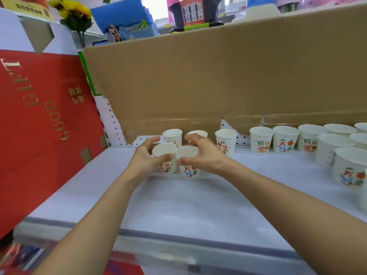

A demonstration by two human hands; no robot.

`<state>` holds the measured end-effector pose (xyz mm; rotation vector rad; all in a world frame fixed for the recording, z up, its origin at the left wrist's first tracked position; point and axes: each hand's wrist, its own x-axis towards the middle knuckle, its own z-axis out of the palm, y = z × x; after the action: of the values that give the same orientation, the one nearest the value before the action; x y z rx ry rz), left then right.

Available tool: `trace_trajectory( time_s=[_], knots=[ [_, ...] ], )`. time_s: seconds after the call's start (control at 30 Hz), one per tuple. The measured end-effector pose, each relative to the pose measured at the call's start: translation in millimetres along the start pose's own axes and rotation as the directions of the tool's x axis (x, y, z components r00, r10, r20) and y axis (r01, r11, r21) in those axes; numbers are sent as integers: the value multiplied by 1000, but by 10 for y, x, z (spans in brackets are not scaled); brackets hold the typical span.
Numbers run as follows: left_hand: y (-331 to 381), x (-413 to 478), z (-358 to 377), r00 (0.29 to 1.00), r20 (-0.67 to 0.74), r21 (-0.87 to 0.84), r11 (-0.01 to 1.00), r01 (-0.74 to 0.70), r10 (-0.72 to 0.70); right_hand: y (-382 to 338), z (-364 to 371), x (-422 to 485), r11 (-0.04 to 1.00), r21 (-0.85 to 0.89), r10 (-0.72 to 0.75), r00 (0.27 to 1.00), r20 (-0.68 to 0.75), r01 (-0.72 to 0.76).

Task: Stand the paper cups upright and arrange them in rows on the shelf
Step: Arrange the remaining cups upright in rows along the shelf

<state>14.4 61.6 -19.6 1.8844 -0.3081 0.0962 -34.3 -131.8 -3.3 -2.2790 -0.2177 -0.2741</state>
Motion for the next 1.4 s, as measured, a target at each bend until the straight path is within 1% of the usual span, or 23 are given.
trace_trajectory(
  time_s=[0.07, 0.17, 0.27, 0.37, 0.43, 0.53, 0.73, 0.8, 0.93, 1.03, 1.13, 1.3, 1.4],
  knots=[
    [42, -86, 24, 1000, -23, 41, 999, -17, 18, -3, -21, -70, 1000, -15, -7, 1000, 2, 7],
    [134, -337, 67, 998, -20, 151, 987, -56, 60, 1, -141, -279, 1000, -12, -8, 1000, 18, 9],
    [275, -674, 182, 997, -26, 164, 984, -72, 77, 29, -358, -628, 999, 33, -5, 999, 53, 4],
    [448, -1029, 409, 995, -37, 161, 983, -88, 95, 81, -589, -1038, 1000, 27, -14, 999, 44, 13],
    [591, -1266, 609, 993, -48, 158, 982, -103, 112, 123, -726, -1312, 1000, 15, -23, 1000, 16, 22],
    [820, -1597, 952, 990, -47, 104, 986, -130, 135, 212, -946, -1728, 998, -46, -43, 998, -42, 41],
    [1206, -1979, 1715, 978, 28, -15, 978, -207, 207, 427, -1614, -2557, 974, -219, -102, 970, -220, 53],
    [1327, -2042, 1981, 972, 69, -29, 974, -225, 227, 506, -1889, -2789, 963, -268, -109, 955, -276, 33],
    [1525, -2137, 2507, 956, 137, -35, 966, -258, 260, 714, -2362, -3116, 945, -324, -78, 930, -358, -45],
    [1598, -2174, 2820, 952, 147, 5, 962, -273, 269, 889, -2547, -3242, 927, -364, -49, 934, -354, -89],
    [1598, -2197, 3019, 957, 140, 70, 961, -266, 255, 1065, -2602, -3300, 896, -434, -54, 943, -327, -99],
    [1563, -2211, 3185, 968, 136, 141, 963, -228, 209, 1205, -2640, -3345, 879, -460, -12, 959, -282, -124],
    [1587, -2233, 3231, 968, 143, 161, 961, -226, 204, 1200, -2673, -3359, 855, -505, -21, 965, -262, -119]
  ],
)
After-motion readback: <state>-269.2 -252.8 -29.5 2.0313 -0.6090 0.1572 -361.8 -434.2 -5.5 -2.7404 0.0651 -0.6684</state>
